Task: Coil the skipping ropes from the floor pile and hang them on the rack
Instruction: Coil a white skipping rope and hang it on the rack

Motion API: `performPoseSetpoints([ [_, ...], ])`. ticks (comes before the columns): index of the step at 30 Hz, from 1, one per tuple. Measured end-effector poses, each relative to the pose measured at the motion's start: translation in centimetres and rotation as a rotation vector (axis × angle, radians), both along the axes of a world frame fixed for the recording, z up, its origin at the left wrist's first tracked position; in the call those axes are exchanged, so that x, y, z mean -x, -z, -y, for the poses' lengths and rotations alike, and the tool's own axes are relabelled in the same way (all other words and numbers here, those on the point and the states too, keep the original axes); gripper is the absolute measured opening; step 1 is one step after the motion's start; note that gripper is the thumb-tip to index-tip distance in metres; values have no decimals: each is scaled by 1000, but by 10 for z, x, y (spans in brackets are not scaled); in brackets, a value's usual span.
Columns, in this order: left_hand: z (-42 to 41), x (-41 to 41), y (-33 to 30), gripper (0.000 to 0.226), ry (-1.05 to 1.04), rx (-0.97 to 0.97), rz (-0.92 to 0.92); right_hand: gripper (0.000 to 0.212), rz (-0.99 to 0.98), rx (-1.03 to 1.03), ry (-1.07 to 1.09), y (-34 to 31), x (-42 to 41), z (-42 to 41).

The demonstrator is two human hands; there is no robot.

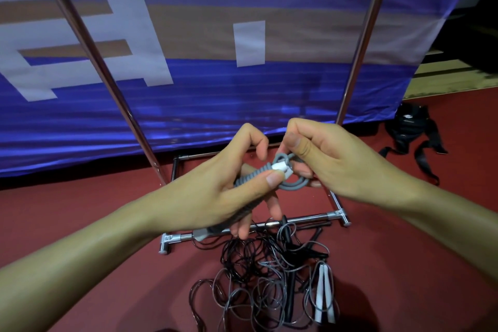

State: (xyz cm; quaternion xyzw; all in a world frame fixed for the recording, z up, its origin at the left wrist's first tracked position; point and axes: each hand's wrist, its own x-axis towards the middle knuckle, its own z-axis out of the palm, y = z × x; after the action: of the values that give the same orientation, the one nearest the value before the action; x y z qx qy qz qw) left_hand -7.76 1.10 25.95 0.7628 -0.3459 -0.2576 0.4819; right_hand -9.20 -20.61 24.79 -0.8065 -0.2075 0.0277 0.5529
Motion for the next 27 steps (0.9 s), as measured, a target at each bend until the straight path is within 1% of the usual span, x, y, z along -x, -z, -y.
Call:
performPoseSetpoints([
  [2,-1,-1,0,32,-4,10,9,42,-33,50,-34,-1,-1,6],
  [5,-2,-1,1,30,0,8,-1,32,-155,72,-146,-5,-1,18],
  [8,0,1,3,29,26,-17,-3,13,-82,203,-162,-11,0,21],
  [9,1,2,3,28,31,-20,-2,11,-55,225,-156,-11,0,21],
  [11,1,1,3,29,37,-23,-2,15,-24,241,-158,-11,-1,20],
  [14,-1,1,3,32,39,-25,1,8,-28,205,-175,-9,0,20],
  [18,-6,-2,2,30,52,-2,-71,17,-36,86,-173,-3,3,13],
  [21,-10,-6,5,30,78,15,-124,20,24,144,-165,-1,5,7],
  [24,-15,-10,7,33,116,46,-227,21,80,180,-142,0,8,4],
  [27,-18,-13,8,31,178,72,-311,18,25,54,-160,3,11,-1],
])
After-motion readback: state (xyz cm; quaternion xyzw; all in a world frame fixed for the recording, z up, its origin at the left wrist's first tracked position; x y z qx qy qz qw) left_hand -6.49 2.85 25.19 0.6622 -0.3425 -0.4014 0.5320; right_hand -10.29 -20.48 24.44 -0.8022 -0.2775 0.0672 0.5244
